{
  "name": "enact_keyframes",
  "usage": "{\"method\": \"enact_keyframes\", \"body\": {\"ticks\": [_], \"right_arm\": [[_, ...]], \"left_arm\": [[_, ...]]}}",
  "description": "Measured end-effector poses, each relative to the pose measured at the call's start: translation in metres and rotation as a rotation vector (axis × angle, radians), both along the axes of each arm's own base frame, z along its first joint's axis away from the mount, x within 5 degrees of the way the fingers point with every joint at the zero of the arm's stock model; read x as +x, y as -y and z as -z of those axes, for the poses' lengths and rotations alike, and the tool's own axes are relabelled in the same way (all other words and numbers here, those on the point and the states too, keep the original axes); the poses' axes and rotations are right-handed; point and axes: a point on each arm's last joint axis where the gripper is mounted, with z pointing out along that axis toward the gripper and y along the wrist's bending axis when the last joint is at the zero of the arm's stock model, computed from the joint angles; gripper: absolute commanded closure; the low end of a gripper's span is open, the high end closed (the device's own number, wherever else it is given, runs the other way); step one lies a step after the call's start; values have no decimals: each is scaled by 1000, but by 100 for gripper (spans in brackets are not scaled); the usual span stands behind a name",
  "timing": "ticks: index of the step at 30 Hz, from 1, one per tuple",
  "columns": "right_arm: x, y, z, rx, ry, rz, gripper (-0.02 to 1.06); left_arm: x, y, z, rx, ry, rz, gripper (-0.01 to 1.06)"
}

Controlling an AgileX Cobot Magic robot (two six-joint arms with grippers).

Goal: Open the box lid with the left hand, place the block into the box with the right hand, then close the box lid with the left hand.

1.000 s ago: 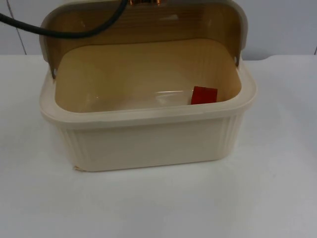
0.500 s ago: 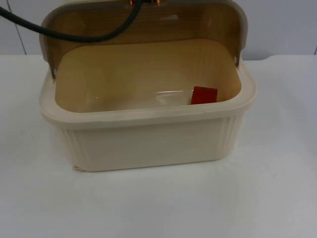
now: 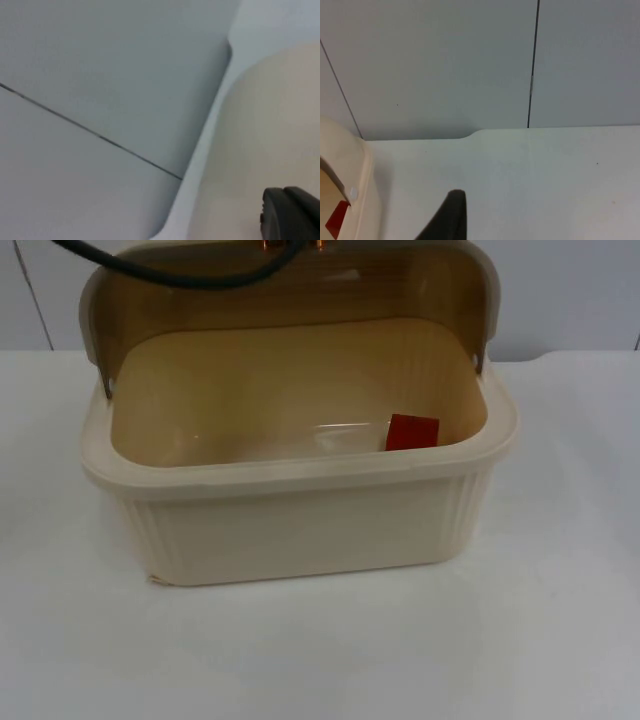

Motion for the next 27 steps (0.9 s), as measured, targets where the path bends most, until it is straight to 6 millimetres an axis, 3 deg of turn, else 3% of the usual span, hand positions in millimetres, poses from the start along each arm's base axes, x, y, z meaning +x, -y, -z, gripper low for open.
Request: {"method": "enact_keyframes", "body": {"ticks": [11, 23, 27], "right_arm": [[0, 0, 0, 0, 0, 0, 1], [0, 0, 0, 0, 0, 0, 1], [0, 0, 0, 0, 0, 0, 1]], "left_arm": [[12, 9, 29, 51, -39, 14, 105], [10, 6, 31, 97, -51, 14, 105], [1, 0, 33, 107, -30, -5, 105]]}}
